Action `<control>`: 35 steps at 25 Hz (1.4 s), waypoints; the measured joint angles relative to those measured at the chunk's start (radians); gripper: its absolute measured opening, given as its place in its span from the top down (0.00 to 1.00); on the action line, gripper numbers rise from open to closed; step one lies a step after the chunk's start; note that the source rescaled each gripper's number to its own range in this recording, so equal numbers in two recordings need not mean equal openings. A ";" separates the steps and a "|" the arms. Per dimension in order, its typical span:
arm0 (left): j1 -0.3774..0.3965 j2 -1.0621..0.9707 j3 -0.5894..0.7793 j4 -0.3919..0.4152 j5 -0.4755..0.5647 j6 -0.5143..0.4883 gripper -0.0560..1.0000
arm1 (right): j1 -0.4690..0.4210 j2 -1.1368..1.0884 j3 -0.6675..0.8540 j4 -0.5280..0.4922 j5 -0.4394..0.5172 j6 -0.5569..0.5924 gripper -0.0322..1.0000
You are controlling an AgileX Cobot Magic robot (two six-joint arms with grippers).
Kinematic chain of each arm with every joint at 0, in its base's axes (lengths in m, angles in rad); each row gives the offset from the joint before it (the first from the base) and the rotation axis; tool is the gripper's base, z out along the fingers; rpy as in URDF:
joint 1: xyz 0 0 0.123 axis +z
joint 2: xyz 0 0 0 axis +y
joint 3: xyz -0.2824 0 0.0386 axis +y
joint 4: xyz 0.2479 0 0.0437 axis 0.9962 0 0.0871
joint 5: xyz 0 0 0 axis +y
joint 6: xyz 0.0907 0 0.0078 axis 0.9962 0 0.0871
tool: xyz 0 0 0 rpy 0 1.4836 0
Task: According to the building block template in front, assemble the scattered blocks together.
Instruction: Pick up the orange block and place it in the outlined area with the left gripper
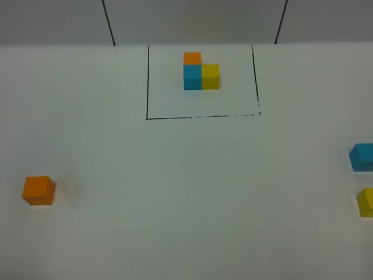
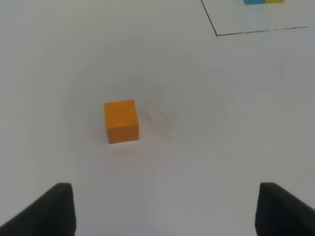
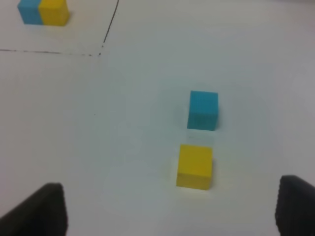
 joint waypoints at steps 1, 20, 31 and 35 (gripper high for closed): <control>0.000 0.000 0.000 0.000 0.000 0.000 0.36 | 0.000 0.000 0.000 0.000 0.000 0.000 0.26; 0.000 0.672 -0.151 0.029 -0.111 -0.001 0.19 | 0.000 0.000 0.000 0.000 0.000 0.001 0.27; 0.000 1.349 -0.322 0.057 -0.189 -0.021 0.19 | 0.000 0.000 0.000 0.000 0.000 0.001 0.27; 0.000 1.459 -0.330 0.112 -0.237 -0.042 0.19 | 0.000 0.000 0.000 0.000 0.000 0.001 0.27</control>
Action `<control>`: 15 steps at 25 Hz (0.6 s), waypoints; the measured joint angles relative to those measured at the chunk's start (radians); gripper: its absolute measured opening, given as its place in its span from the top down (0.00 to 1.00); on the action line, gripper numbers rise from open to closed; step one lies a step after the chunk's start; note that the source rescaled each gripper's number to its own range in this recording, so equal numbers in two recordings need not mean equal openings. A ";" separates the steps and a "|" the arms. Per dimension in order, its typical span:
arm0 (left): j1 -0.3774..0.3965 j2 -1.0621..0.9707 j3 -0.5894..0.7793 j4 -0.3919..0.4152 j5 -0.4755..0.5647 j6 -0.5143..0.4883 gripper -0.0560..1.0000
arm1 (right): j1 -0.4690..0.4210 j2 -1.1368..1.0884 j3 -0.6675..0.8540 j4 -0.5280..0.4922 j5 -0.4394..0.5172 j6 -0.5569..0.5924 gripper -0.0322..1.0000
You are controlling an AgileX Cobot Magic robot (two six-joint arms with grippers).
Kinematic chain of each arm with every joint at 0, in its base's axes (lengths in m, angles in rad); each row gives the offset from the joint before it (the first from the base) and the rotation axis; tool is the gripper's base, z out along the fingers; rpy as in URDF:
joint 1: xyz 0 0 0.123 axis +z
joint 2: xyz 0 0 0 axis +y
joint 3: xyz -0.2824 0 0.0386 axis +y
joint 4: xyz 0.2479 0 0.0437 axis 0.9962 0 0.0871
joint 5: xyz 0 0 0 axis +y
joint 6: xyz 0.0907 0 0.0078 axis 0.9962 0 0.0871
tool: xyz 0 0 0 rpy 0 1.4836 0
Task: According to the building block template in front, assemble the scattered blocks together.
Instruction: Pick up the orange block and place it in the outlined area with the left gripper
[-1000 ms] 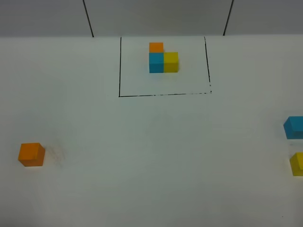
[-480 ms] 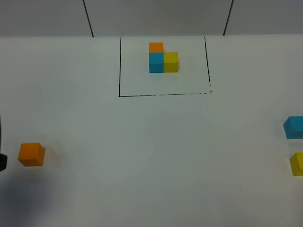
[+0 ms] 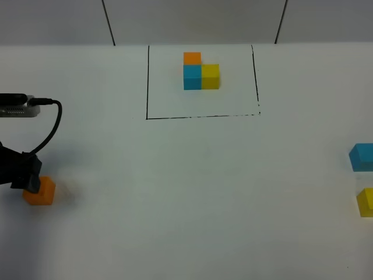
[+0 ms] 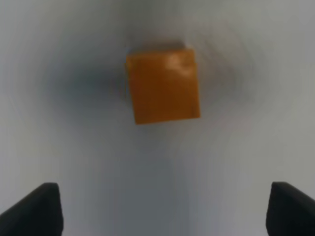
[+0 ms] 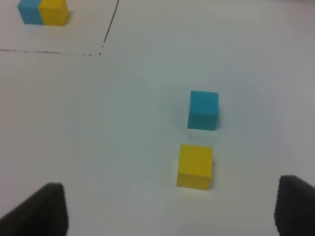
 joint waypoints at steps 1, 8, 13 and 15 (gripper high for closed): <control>0.000 0.017 -0.001 0.009 -0.013 -0.012 0.19 | 0.000 0.000 0.000 0.000 0.000 0.000 0.27; 0.000 0.131 -0.002 0.036 -0.109 -0.037 0.19 | 0.000 0.000 0.000 0.000 0.000 0.000 0.27; 0.000 0.205 -0.002 0.033 -0.170 -0.043 0.18 | 0.000 0.000 0.000 0.000 0.000 0.000 0.27; 0.000 0.235 -0.002 0.032 -0.184 -0.043 0.18 | 0.000 0.000 0.000 0.000 0.000 0.000 0.27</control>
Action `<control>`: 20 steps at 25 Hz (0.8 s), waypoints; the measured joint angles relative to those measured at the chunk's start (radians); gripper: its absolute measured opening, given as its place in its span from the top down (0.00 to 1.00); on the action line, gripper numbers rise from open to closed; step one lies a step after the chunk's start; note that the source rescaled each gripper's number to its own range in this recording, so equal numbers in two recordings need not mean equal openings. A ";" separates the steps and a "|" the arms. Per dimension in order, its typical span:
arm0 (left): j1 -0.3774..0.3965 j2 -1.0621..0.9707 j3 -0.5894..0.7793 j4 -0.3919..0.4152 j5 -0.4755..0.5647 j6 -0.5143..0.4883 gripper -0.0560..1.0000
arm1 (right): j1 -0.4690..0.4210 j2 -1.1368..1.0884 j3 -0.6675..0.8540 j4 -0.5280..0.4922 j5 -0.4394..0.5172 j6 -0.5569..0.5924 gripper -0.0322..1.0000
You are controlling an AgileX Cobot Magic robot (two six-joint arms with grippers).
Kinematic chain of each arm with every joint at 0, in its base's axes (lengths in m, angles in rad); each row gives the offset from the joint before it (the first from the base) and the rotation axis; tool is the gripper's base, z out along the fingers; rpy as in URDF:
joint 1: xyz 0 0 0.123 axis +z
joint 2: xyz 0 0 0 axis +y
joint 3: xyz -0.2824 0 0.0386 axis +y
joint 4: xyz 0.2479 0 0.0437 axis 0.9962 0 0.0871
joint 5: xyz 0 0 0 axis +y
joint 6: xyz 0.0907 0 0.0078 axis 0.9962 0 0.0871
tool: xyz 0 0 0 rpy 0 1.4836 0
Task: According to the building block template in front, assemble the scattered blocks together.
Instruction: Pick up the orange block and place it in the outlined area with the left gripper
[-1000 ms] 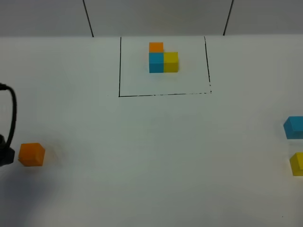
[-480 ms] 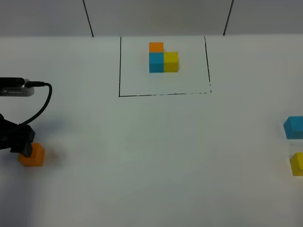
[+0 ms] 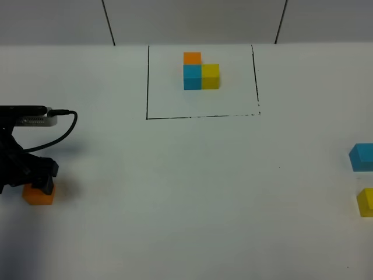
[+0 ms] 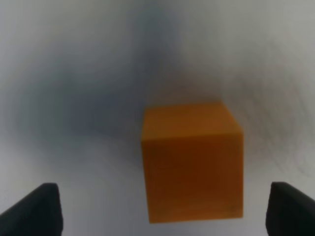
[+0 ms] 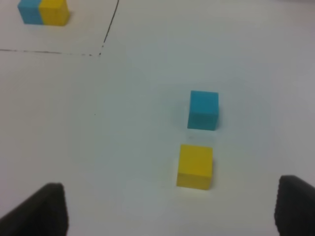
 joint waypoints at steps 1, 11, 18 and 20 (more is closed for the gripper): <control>0.000 0.016 0.000 0.000 -0.005 0.000 0.18 | 0.000 0.000 0.000 0.000 0.000 0.000 0.27; 0.000 0.060 0.000 -0.001 -0.022 0.000 0.28 | 0.000 0.000 0.000 0.000 0.000 0.000 0.27; 0.000 0.068 0.000 -0.001 -0.023 0.000 0.56 | 0.000 0.000 0.000 0.000 0.000 0.000 0.27; 0.000 0.068 0.000 -0.001 -0.023 0.000 0.64 | 0.000 0.000 0.000 0.000 0.000 0.000 0.27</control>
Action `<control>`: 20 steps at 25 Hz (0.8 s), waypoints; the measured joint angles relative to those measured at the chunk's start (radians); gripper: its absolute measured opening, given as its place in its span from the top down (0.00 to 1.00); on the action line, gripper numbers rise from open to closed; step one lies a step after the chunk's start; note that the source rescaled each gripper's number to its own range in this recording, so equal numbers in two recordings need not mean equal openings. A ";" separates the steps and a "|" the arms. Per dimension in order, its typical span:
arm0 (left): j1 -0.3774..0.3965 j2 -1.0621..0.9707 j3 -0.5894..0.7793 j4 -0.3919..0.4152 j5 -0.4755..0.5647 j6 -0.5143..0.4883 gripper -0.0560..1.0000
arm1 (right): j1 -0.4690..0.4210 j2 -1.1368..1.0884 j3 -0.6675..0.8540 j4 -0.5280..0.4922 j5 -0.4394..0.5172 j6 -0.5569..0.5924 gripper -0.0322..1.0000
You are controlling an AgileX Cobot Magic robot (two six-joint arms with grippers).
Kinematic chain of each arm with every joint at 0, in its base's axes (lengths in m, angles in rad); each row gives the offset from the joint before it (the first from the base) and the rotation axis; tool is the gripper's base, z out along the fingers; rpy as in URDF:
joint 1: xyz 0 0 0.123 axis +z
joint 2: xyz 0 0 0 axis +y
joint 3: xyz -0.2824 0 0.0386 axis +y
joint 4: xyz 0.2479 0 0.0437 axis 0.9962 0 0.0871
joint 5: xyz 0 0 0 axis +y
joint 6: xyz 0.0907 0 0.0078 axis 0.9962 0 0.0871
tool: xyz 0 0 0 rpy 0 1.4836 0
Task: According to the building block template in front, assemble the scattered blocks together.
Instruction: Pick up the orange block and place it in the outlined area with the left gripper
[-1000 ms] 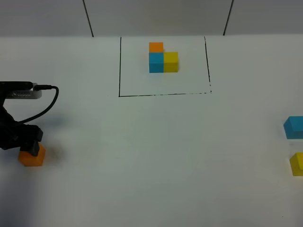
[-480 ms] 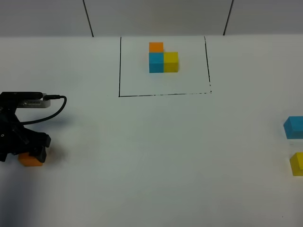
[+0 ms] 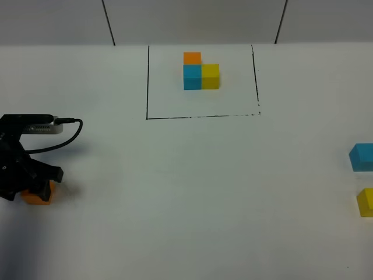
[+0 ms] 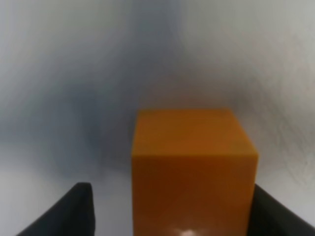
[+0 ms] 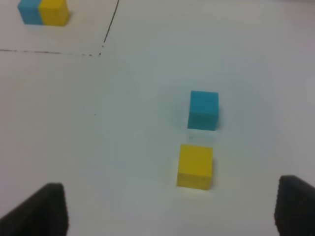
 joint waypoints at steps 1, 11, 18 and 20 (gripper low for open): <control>0.000 0.001 0.000 0.000 0.000 0.000 0.68 | 0.000 0.000 0.000 0.000 0.000 0.000 0.27; 0.000 0.001 0.000 0.000 0.000 0.000 0.95 | 0.000 0.000 0.000 0.000 0.000 0.001 0.27; -0.046 0.004 -0.093 0.000 0.106 0.097 0.95 | 0.000 0.000 0.000 0.000 0.000 0.002 0.27; -0.092 0.004 -0.146 0.003 0.159 0.144 0.95 | 0.000 0.000 0.000 0.000 0.000 0.002 0.27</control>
